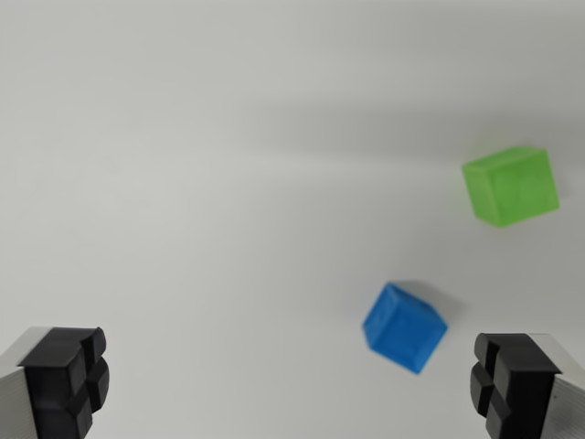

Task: Stack cube

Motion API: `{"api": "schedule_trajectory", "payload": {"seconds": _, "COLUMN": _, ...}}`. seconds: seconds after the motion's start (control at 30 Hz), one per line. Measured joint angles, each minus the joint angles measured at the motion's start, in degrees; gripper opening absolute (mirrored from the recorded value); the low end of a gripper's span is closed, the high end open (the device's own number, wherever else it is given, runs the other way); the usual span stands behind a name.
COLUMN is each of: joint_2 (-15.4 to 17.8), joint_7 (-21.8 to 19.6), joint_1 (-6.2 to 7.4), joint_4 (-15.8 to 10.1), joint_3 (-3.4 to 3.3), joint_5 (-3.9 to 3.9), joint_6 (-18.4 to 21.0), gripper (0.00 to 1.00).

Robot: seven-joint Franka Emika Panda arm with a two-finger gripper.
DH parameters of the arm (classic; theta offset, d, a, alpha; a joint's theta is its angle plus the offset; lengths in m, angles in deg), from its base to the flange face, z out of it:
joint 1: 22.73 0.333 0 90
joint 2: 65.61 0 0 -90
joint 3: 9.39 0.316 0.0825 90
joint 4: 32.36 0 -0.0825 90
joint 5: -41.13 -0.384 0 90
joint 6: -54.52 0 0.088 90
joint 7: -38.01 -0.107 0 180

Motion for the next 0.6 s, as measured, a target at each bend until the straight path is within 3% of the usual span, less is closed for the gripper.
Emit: {"api": "schedule_trajectory", "payload": {"seconds": 0.6, "joint_2": -2.69, "joint_7": 6.66, "joint_1": -2.18, "joint_4": -0.73, "joint_3": -0.86, "joint_5": -0.69, "joint_6": -2.32, "gripper": 1.0}}
